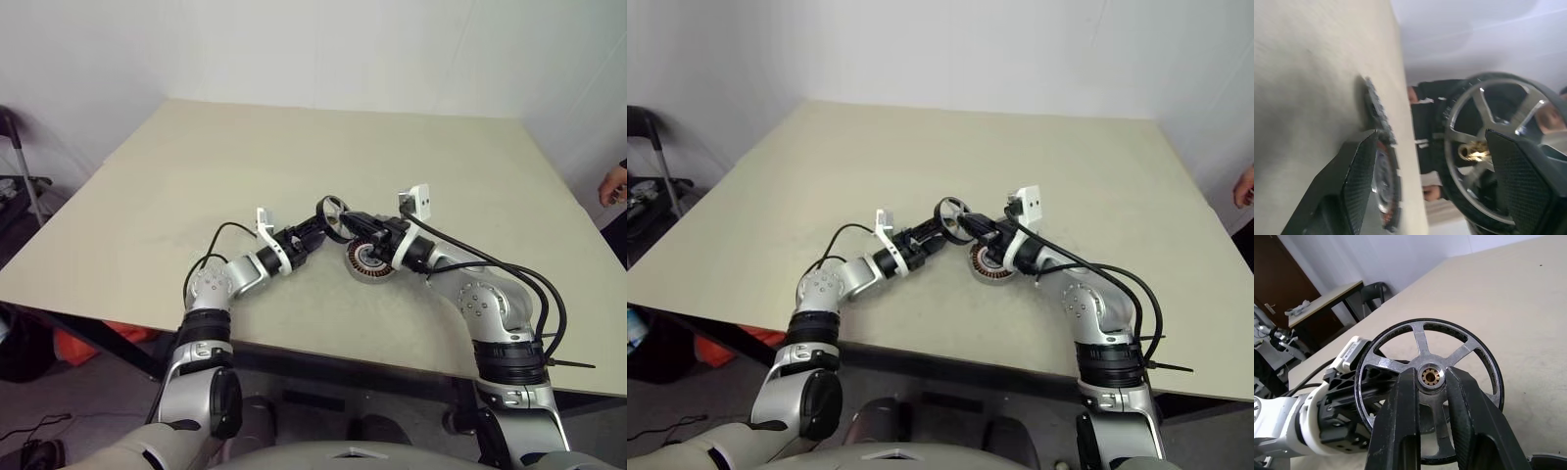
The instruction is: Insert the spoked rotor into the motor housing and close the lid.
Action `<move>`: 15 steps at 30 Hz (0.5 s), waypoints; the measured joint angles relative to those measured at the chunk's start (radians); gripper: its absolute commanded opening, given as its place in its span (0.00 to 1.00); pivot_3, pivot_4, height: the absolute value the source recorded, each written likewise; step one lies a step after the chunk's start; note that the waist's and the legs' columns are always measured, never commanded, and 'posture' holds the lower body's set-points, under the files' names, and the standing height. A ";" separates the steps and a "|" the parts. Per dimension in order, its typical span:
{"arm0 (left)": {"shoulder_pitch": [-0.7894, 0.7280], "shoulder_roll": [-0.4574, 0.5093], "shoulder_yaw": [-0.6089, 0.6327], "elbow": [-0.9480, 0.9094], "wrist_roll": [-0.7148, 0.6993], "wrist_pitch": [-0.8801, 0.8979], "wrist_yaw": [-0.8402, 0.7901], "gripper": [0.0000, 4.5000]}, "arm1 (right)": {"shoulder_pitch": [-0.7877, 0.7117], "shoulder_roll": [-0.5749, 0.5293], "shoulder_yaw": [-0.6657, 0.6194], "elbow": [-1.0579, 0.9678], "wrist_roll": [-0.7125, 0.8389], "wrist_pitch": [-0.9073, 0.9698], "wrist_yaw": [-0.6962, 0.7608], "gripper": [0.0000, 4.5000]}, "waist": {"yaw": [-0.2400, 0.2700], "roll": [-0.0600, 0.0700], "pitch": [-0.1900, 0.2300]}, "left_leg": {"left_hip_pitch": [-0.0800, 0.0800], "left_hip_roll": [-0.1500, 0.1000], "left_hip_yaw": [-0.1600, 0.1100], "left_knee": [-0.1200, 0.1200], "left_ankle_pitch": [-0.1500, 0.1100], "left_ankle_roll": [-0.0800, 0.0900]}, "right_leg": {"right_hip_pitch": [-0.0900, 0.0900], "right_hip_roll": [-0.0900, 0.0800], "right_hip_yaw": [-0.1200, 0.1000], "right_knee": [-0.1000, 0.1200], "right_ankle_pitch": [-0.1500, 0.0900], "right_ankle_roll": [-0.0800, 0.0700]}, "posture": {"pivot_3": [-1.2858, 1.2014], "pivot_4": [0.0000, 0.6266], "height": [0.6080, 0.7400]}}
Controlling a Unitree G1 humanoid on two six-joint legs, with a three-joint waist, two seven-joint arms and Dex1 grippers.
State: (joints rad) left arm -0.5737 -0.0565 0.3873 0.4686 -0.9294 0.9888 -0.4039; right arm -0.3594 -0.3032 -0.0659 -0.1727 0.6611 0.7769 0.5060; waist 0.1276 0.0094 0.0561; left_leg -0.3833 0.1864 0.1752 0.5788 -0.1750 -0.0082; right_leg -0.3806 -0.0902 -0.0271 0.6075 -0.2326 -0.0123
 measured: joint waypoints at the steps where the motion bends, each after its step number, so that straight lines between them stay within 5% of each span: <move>1: 0.000 0.005 0.000 0.005 0.010 -0.010 0.000 0.82 | 0.000 0.000 0.000 0.000 0.000 0.001 0.000 0.10 | 0.000 0.000 0.000 | 0.000 0.000 0.000 0.000 0.000 0.000 | 0.000 0.000 0.000 0.000 0.000 0.000 | 0.52 0.00 1.00; 10: 0.012 0.035 -0.003 0.021 0.051 -0.069 0.000 0.82 | -0.005 -0.005 0.003 0.002 -0.004 0.013 0.002 0.10 | 0.000 0.000 0.000 | 0.000 0.000 0.000 0.000 0.000 0.000 | 0.000 0.000 0.000 0.000 0.000 0.000 | 0.52 0.00 1.00; 15: 0.022 0.069 -0.015 0.025 0.084 -0.102 -0.007 0.82 | -0.004 -0.140 0.035 -0.030 -0.084 0.014 0.016 0.10 | 0.002 0.000 0.000 | 0.000 0.000 0.000 0.000 0.000 0.000 | 0.001 0.000 0.000 0.000 0.000 0.000 | 0.52 0.00 1.00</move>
State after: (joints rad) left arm -0.5516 0.0130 0.3725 0.4940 -0.8450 0.8869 -0.4110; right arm -0.3637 -0.4430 -0.0310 -0.2025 0.5776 0.7906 0.5220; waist 0.1293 0.0094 0.0561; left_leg -0.3830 0.1862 0.1750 0.5788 -0.1747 -0.0086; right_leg -0.3797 -0.0902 -0.0271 0.6074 -0.2324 -0.0119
